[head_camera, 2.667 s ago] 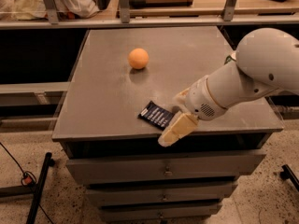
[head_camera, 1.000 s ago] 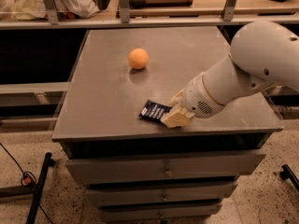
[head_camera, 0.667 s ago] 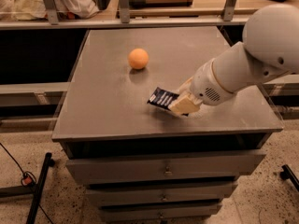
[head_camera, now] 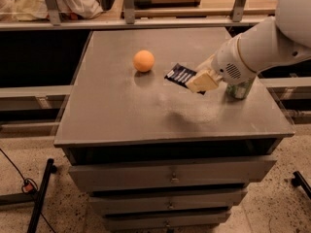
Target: Move rxbar blueberry near orange
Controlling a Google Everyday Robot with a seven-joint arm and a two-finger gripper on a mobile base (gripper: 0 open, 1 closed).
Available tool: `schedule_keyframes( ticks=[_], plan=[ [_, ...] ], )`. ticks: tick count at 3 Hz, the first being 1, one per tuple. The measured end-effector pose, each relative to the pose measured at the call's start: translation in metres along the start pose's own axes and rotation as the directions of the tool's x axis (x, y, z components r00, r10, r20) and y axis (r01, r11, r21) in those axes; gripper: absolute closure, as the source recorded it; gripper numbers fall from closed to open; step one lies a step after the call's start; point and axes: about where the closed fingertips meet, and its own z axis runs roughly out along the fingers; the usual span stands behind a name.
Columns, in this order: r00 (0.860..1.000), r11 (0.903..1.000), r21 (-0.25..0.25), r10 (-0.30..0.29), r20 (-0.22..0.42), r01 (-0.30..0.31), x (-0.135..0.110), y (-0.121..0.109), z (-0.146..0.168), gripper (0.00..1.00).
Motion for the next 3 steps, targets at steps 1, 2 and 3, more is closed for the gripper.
schedule_keyframes(
  ticks=[1, 2, 3],
  plan=[
    [0.998, 0.9996, 0.027, 0.008, 0.069, -0.010, -0.013, -0.017, 0.002, 1.00],
    [0.993, 0.9990, 0.045, 0.002, 0.117, -0.007, -0.032, -0.030, 0.012, 1.00],
    [0.990, 0.9987, 0.050, 0.006, 0.141, -0.013, -0.047, -0.038, 0.026, 1.00]
  ],
)
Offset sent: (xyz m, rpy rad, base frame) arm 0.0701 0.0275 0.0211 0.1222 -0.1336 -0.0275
